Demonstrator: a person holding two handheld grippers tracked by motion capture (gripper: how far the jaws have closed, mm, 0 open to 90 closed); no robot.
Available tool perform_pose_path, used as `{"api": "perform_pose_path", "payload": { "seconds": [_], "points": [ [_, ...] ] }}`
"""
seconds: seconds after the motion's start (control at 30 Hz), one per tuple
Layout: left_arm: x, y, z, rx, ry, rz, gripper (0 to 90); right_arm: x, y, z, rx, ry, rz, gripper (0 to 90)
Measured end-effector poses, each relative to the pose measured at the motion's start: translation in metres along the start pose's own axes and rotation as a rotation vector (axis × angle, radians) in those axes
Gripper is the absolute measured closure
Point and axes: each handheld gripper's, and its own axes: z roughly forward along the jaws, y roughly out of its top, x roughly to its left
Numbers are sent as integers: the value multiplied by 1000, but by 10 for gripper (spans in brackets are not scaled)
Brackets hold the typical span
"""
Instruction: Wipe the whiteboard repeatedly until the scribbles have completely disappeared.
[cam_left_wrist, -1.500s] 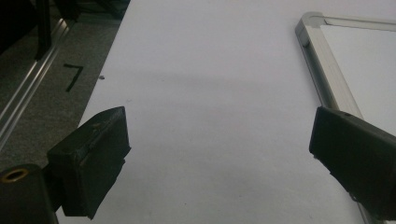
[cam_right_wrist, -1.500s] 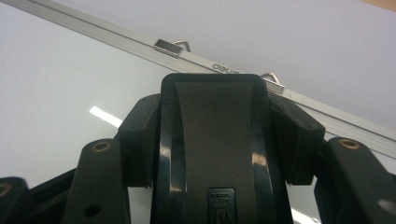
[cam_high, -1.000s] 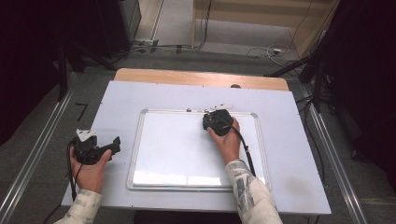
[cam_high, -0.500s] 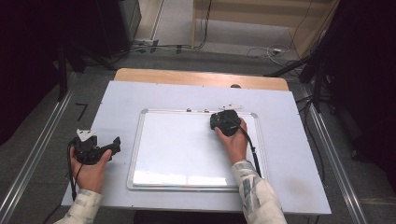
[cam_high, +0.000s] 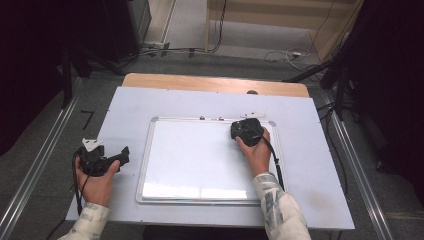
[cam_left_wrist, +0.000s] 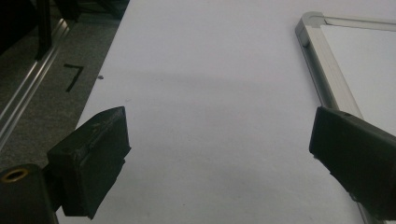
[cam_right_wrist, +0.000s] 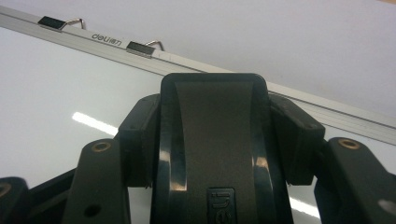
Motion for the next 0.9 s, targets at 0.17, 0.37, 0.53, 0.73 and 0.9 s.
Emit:
{"api": "perform_pose_path", "payload": {
  "seconds": [0.17,0.37,0.53,0.73,0.9],
  "points": [
    [-1,0,0,2,0,1,52,-4,-1,-1,1,-4,4,389],
    [-1,0,1,3,1,0,52,-6,-2,-2,1,-5,6,389],
    [-1,0,1,3,1,1,52,-10,-3,-3,3,-9,13,389],
    [0,0,0,3,1,1,52,-14,-4,-4,5,-16,18,388],
    [0,0,0,2,3,-2,52,-19,-6,-6,5,-21,22,389]
  ]
}}
